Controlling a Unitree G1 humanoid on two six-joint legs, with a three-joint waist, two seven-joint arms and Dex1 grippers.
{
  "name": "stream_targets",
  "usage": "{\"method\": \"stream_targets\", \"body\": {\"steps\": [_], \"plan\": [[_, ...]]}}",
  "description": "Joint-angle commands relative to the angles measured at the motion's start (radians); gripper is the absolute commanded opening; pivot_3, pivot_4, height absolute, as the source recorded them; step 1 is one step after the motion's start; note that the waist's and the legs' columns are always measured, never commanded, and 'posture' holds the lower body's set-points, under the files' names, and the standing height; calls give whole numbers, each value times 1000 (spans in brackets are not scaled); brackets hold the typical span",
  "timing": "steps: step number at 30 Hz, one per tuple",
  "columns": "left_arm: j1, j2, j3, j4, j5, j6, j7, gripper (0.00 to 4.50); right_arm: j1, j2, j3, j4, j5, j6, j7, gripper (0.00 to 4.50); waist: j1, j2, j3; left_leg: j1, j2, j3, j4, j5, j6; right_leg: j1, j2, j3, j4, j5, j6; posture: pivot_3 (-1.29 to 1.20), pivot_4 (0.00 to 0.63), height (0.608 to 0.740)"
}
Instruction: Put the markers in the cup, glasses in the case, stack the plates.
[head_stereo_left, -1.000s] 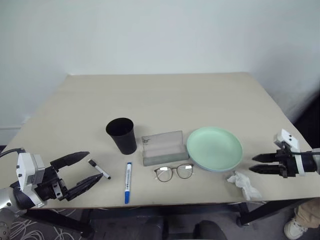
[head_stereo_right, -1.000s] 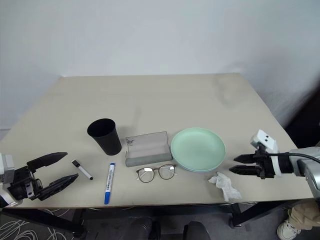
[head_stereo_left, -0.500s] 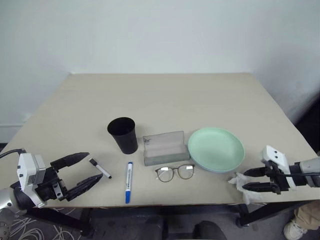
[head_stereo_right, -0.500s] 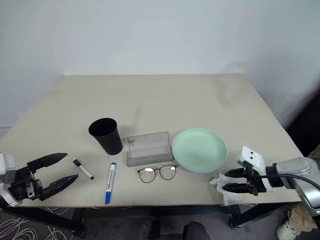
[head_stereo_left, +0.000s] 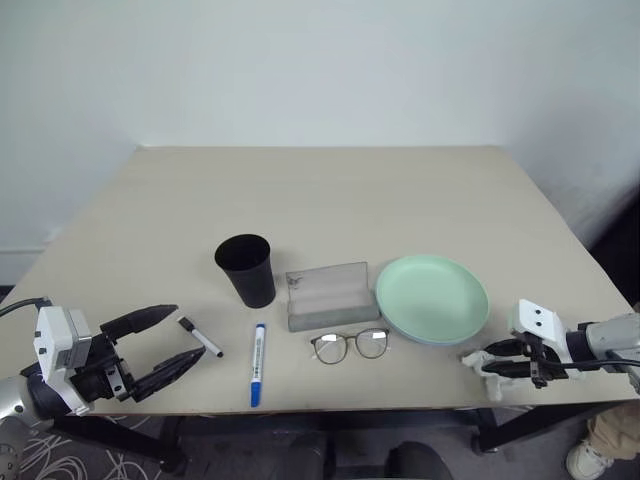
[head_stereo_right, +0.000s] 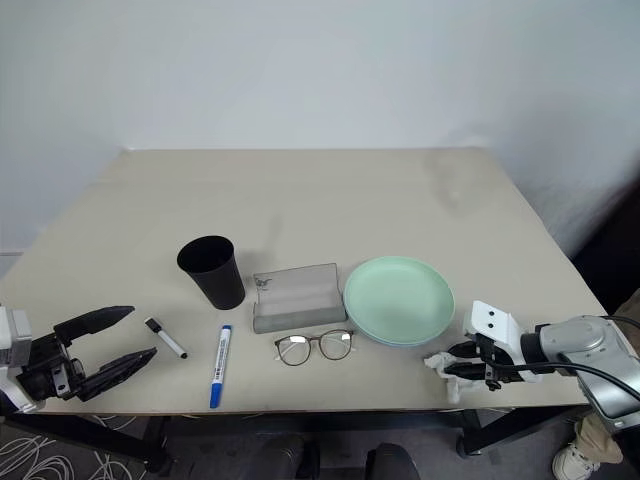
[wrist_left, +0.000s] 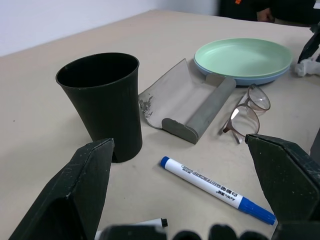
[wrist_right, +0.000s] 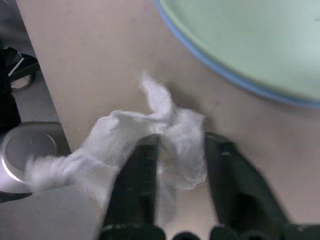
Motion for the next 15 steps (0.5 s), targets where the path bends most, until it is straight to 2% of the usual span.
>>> {"method": "stream_targets", "body": {"steps": [1, 2, 10, 15], "plan": [[-11, 5, -1, -15, 0, -11, 4, 4500, -29, -12, -16, 12, 11, -19, 30, 170, 0, 0, 0, 0, 0, 0, 0, 0, 0, 0, 0, 0, 0, 0, 0, 0, 0, 695], [-12, 5, -2, -15, 1, -12, 4, 4500, -31, -18, -18, 17, 14, -23, 41, 43, 0, 0, 0, 0, 0, 0, 0, 0, 0, 0, 0, 0, 0, 0, 0, 0, 0, 695], [-16, 4, -4, -14, 3, -15, 8, 4500, -82, -30, -12, 89, -7, -69, 95, 43, 0, -1, 0, 0, 0, 0, 0, 0, 0, 0, 0, 0, 0, 0, 0, 0, 0, 695], [-11, 3, -3, -16, 1, -16, 10, 4500, -150, -62, -53, 168, 19, -97, 167, 43, 0, 0, 0, 0, 0, 0, 0, 0, 0, 0, 0, 0, 0, 0, 0, 0, 0, 695]]}}
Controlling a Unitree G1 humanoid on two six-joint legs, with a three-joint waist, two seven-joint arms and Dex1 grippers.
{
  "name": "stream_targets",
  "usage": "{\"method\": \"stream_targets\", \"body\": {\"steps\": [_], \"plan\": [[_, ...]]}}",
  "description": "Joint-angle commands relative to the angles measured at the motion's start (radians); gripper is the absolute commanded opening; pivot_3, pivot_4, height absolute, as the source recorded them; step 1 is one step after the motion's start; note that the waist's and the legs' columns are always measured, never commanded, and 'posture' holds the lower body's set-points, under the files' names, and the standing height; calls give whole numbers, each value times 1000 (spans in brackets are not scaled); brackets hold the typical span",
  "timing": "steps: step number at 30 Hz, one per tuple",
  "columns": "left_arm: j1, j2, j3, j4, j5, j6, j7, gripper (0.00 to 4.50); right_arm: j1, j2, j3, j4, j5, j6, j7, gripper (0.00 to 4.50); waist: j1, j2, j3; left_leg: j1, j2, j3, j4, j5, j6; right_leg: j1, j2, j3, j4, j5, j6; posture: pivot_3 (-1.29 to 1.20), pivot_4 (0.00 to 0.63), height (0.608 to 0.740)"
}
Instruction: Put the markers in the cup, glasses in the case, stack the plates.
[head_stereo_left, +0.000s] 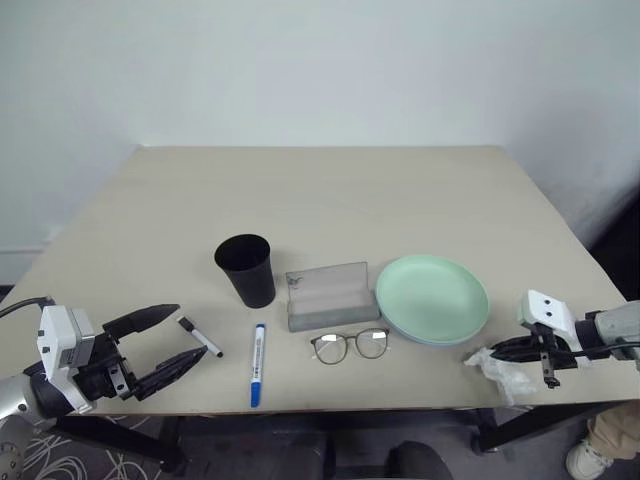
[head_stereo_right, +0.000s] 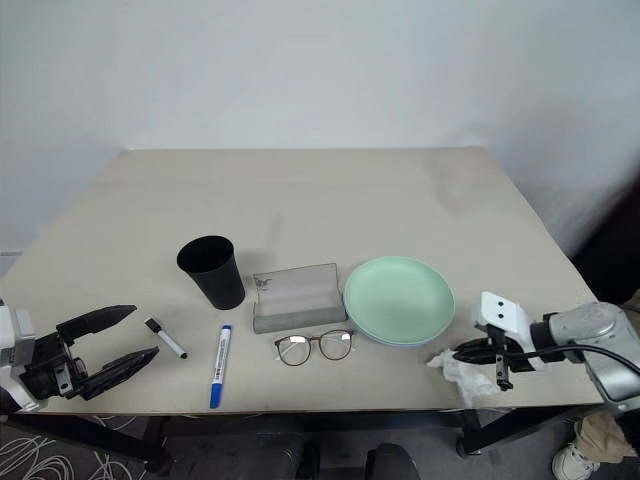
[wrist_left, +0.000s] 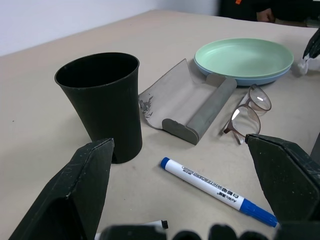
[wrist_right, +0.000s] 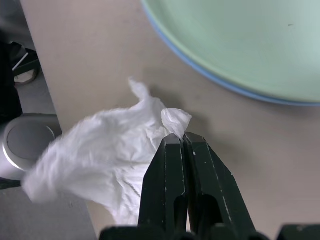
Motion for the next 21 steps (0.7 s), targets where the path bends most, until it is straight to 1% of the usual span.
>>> {"method": "stream_targets", "body": {"steps": [1, 4, 8, 13, 17, 18, 21], "plan": [[-5, 4, 10, -17, -2, -15, 1, 4500, -70, -47, -60, 44, 33, -31, 60, 43, 0, 0, 0, 0, 0, 0, 0, 0, 0, 0, 0, 0, 0, 0, 0, 0, 0, 695], [-7, 8, 12, -14, -3, -15, -1, 4500, -181, -50, -77, 107, 57, -34, 94, 43, -1, 1, 0, 0, 0, 0, 0, 0, 0, 0, 0, 0, 0, 0, 0, 0, 0, 695], [-16, 15, 10, -7, -3, -14, -4, 4500, -319, -6, -75, 158, 74, -19, 95, 43, -1, 1, 0, 0, 0, 0, 0, 0, 0, -1, 0, 0, 0, 0, 0, 0, 0, 695], [-32, 21, -2, 3, 4, -14, -4, 4500, -473, 142, -47, 197, 68, 38, -14, 43, -1, 0, 0, 0, 0, 0, -1, 0, 0, -1, 0, -1, 0, 0, 0, 0, 0, 695], [-42, 24, -8, 1, 5, -7, -2, 4500, -511, 222, 10, 205, 16, 60, -81, 43, 5, 0, 0, 0, 0, 0, -1, 0, 0, -2, 0, -1, 0, 2, -3, 0, 0, 695], [-42, 25, -8, 0, 5, -6, -2, 4500, -512, 231, 19, 208, 7, 61, -91, 43, 9, 0, 0, 0, 0, 0, -1, 0, 0, -2, 0, -2, 0, 3, -5, 0, 0, 695], [-40, 30, -11, 2, 9, -6, -6, 4500, -510, 256, 54, 228, -30, 58, -120, 43, 18, 0, 0, -1, 0, 1, -1, 0, 0, -2, 0, -1, -1, 4, -5, 0, 0, 695]]}}
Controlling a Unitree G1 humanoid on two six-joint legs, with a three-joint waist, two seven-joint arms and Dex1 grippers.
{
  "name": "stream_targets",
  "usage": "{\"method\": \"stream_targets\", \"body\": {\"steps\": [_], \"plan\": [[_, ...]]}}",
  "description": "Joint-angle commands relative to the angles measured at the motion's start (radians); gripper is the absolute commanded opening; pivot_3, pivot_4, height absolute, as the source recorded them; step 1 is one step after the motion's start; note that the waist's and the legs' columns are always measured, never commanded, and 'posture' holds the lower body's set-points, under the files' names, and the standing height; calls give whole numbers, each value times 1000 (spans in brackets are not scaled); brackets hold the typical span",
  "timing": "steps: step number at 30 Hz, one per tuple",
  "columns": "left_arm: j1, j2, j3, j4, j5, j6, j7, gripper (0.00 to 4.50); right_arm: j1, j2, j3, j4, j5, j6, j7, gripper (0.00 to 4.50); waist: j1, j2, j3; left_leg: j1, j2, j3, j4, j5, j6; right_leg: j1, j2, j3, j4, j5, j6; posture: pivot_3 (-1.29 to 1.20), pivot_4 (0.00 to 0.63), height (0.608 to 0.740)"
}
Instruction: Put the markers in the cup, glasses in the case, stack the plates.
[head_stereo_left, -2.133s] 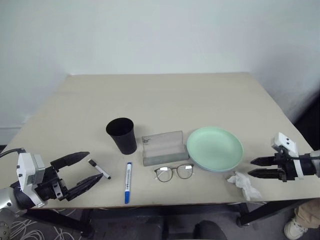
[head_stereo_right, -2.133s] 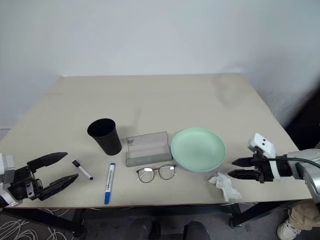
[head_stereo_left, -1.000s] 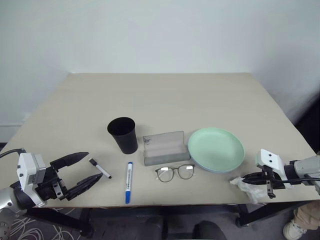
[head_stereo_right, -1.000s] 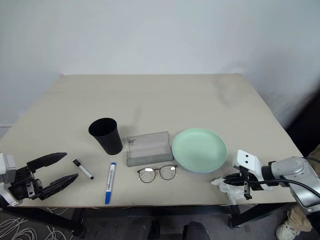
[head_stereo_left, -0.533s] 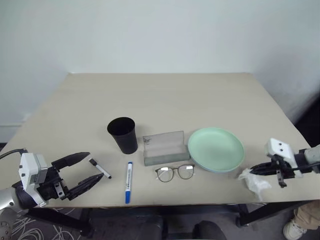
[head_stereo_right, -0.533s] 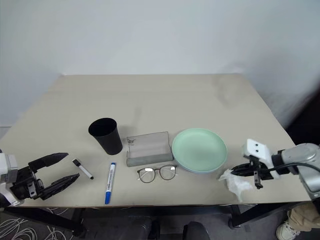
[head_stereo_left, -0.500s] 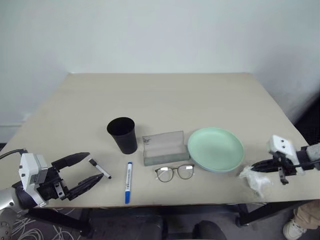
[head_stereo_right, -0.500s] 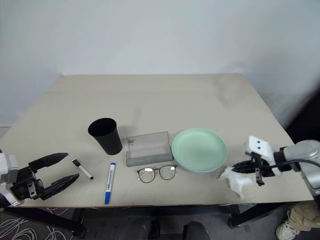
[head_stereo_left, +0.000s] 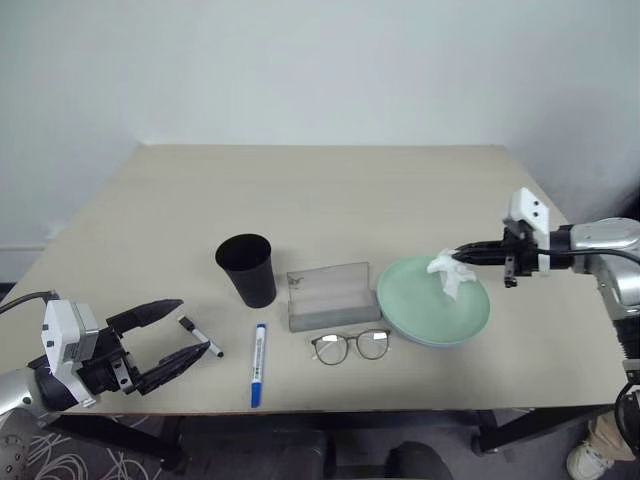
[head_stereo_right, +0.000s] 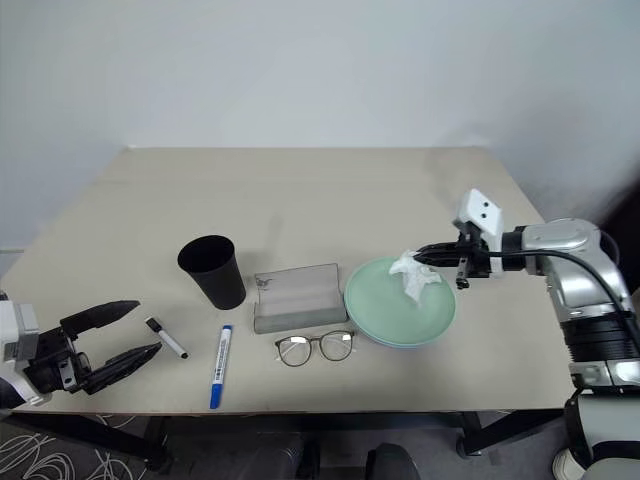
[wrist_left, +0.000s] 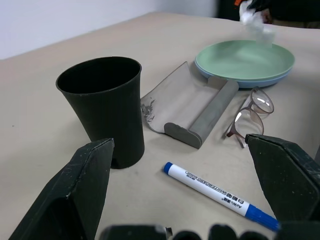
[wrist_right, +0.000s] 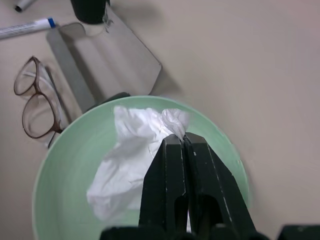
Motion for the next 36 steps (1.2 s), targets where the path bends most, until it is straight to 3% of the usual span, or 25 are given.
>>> {"method": "stream_targets", "body": {"steps": [1, 4, 8, 14, 23, 29, 36], "plan": [[-8, 21, 4, -9, 6, -4, -5, 4500, -16, 12, 11, 19, -34, -8, -33, 43, 4, 0, 0, 0, 0, 0, 0, 0, 0, 0, 0, 0, 0, 0, 0, 0, 0, 695], [-17, 36, -6, -14, 9, 7, -4, 4500, -6, 21, 24, 20, -42, -9, -33, 582, 8, 0, 0, 0, 0, 0, 0, 0, 0, 0, 0, 0, 0, 0, 0, 0, 0, 695], [-67, 77, -39, -9, 11, 26, -13, 4500, -17, 3, 4, 8, -22, -12, 3, 1888, 9, 0, 0, 0, 0, 0, 0, 0, 0, 0, 1, 0, 0, 1, 0, 0, 0, 695], [-278, 134, -209, 37, 56, 57, -15, 4500, -34, -32, -10, 0, 10, -46, 104, 1888, 15, 1, 0, 1, -1, 0, 1, 0, 0, 1, 1, -1, 0, 2, 3, 0, 0, 695], [-698, 81, -567, 180, 197, 41, -83, 4500, -59, -35, 4, -48, 60, -55, 239, 1888, 15, 0, 0, 1, -1, 1, 3, 1, 1, 2, 3, -5, 0, 6, 7, 0, 0, 695], [-824, 45, -711, 247, 281, -29, -176, 4500, -58, -49, -14, -23, 65, -88, 273, 1888, 16, 0, 0, 1, -2, 3, 3, 2, 2, 3, 3, -4, 0, 6, 8, 0, 0, 695], [-896, -69, -821, 281, 357, -75, -173, 4500, -38, -46, -26, -9, 62, -104, 253, 1888, 16, 0, 0, 1, -2, 3, 5, 3, 5, 4, 2, -4, 0, 6, 9, 0, 0, 695]]}}
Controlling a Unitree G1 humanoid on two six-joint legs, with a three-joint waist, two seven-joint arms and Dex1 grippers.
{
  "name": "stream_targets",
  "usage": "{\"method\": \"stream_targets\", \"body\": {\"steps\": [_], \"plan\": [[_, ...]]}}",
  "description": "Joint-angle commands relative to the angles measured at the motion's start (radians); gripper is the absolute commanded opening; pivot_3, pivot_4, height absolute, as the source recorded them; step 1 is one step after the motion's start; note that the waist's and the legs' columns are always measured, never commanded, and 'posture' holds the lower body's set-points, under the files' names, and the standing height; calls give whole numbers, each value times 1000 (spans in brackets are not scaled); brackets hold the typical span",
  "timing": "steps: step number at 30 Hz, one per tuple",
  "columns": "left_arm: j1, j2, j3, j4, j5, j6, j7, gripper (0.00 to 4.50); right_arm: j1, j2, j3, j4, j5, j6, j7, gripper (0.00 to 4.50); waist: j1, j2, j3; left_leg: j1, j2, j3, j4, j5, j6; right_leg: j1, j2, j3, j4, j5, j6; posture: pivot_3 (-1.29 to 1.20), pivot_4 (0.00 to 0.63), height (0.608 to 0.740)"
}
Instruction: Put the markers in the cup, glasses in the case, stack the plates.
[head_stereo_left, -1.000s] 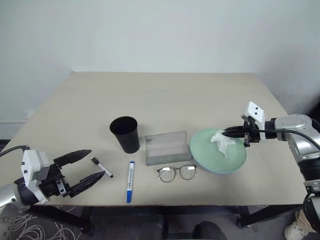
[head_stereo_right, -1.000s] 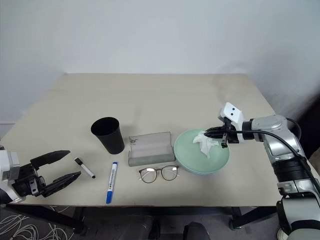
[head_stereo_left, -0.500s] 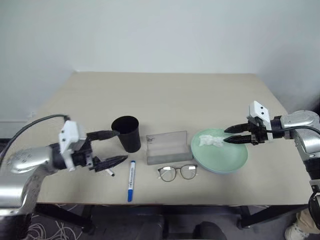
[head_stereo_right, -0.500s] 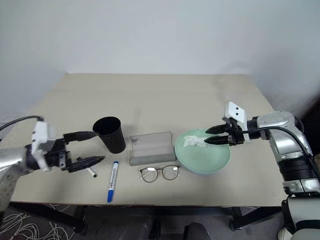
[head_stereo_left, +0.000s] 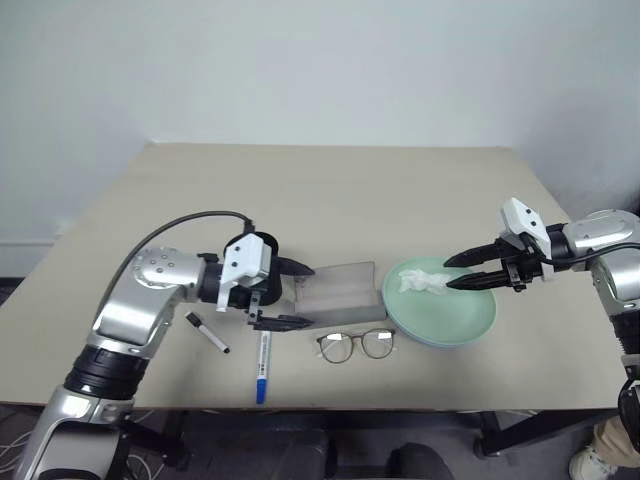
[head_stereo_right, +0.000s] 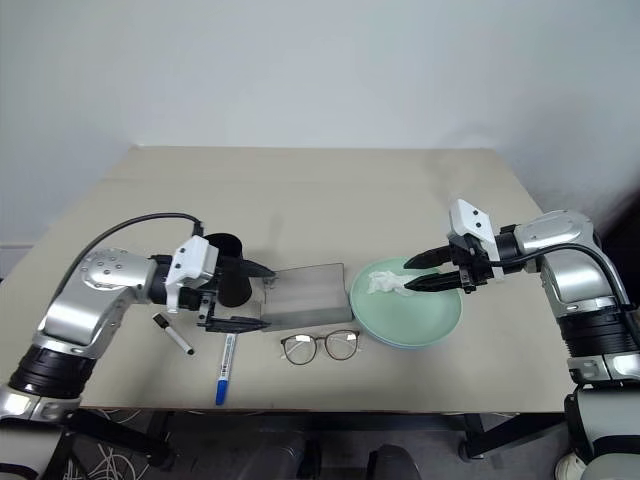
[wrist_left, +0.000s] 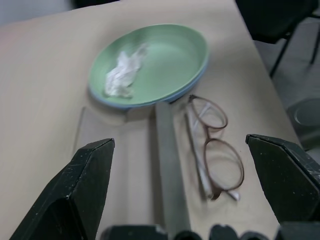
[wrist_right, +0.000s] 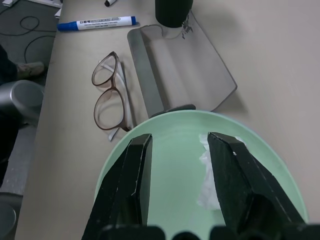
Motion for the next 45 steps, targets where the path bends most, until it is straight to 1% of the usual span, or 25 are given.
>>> {"method": "stream_targets", "body": {"steps": [1, 17, 23, 42, 45], "plan": [[-46, -49, -42, 13, 42, -34, 13, 4500, -1, -10, -41, -2, 16, -15, -15, 1888, 0, 0, 0, 0, 0, 0, 0, 0, 1, 0, 0, 0, 0, 1, 1, 0, 0, 695], [-75, -170, -176, 61, 170, -30, 42, 4500, 21, 3, -32, -18, 14, -2, -65, 1888, 0, 0, 0, -1, 0, 0, 3, 1, 2, 0, -1, 1, 0, 2, 1, 0, 0, 695], [-81, -209, -207, 77, 203, -39, 47, 4500, 24, 8, -27, -25, 14, 5, -76, 1888, 0, 0, 0, -1, 0, -1, 3, 1, 2, 0, -1, 1, 0, 2, 1, 0, 0, 695], [-73, -251, -250, 166, 271, -107, 42, 4500, 42, 12, -34, -52, 20, 19, -101, 1888, 0, 0, 0, -1, 0, -1, 6, 1, 3, 1, -1, 1, 0, 4, 3, 0, 0, 695], [-64, -247, -260, 168, 279, -118, 36, 3867, 45, 12, -34, -56, 22, 20, -104, 1923, 0, 0, 0, -1, 0, -1, 6, 1, 3, 1, -1, 1, 0, 4, 3, 0, 0, 695]]}}
